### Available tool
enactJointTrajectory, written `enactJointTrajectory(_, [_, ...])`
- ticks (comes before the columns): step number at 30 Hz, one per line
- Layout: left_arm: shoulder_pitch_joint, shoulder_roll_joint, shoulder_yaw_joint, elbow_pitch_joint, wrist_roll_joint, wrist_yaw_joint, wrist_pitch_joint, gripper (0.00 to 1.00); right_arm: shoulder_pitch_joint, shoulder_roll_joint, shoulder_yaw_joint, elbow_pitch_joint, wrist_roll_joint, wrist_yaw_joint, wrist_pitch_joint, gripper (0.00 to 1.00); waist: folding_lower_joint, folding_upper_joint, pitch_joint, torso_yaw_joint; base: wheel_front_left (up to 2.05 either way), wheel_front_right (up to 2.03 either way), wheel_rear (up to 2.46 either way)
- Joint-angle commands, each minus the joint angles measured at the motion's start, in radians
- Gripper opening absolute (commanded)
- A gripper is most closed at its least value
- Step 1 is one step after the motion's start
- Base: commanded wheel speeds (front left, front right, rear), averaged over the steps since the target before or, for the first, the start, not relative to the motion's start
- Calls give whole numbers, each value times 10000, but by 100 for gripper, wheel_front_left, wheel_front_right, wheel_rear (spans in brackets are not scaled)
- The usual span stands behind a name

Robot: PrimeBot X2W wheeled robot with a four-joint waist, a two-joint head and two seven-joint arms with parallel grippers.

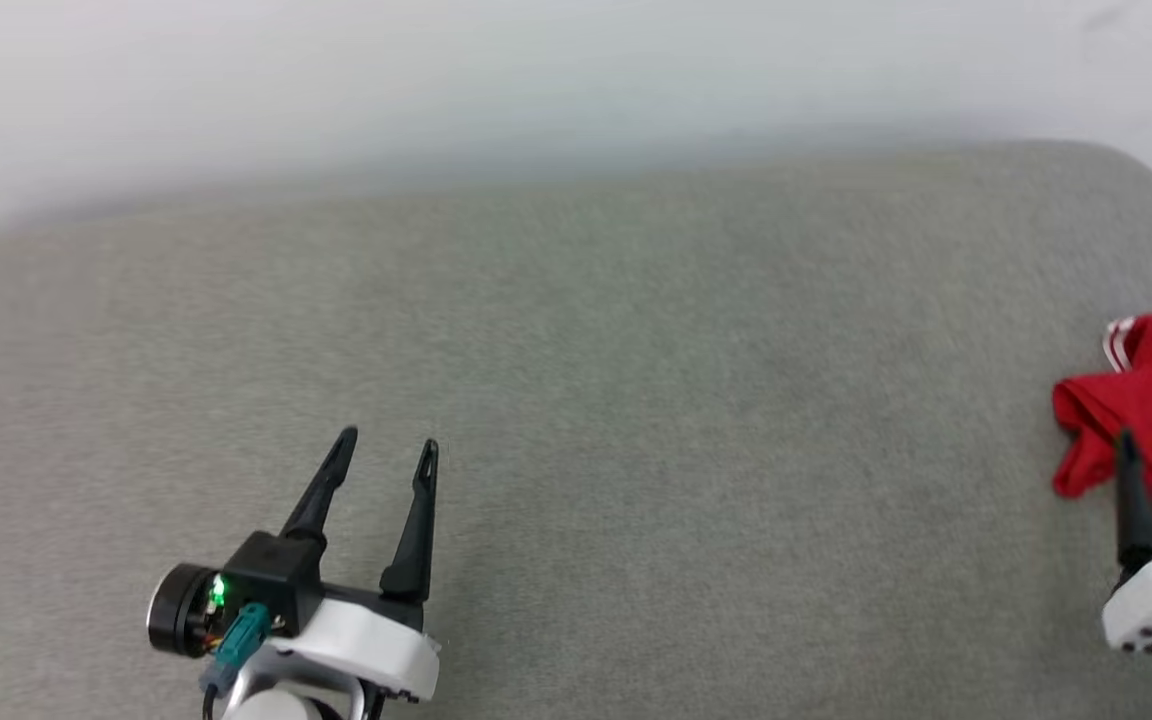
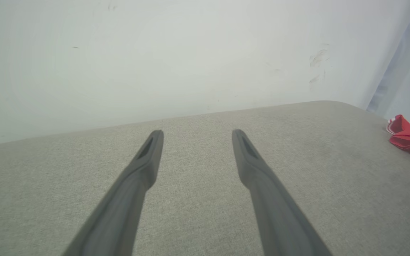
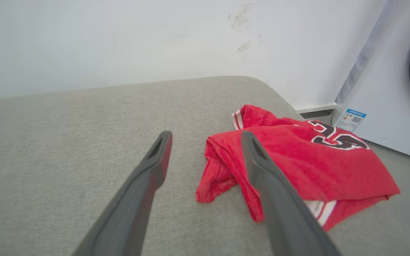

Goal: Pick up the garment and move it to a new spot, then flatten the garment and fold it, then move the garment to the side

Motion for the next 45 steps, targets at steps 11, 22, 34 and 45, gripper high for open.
enactJointTrajectory(11, [854,-37,395,295,-175,308,-67,100,2688,1267,674,-3165,-71,-6,845,100,3,-1,-1285,1043,0,0,0])
enactJointTrajectory(22, [1375,98,680,343,-267,512,-72,100,3734,1725,1386,-5377,-216,-6,1618,100,3,-1,-1619,1119,0,0,0])
enactJointTrajectory(34, [1505,124,643,577,-337,524,-74,100,4172,1775,1610,-6040,-100,-6,1928,100,3,-1,-1750,1007,0,0,0])
enactJointTrajectory(45, [1379,161,624,671,-365,584,-70,100,3919,1776,1726,-5765,5,-6,1726,100,3,-1,-1763,894,0,0,0])
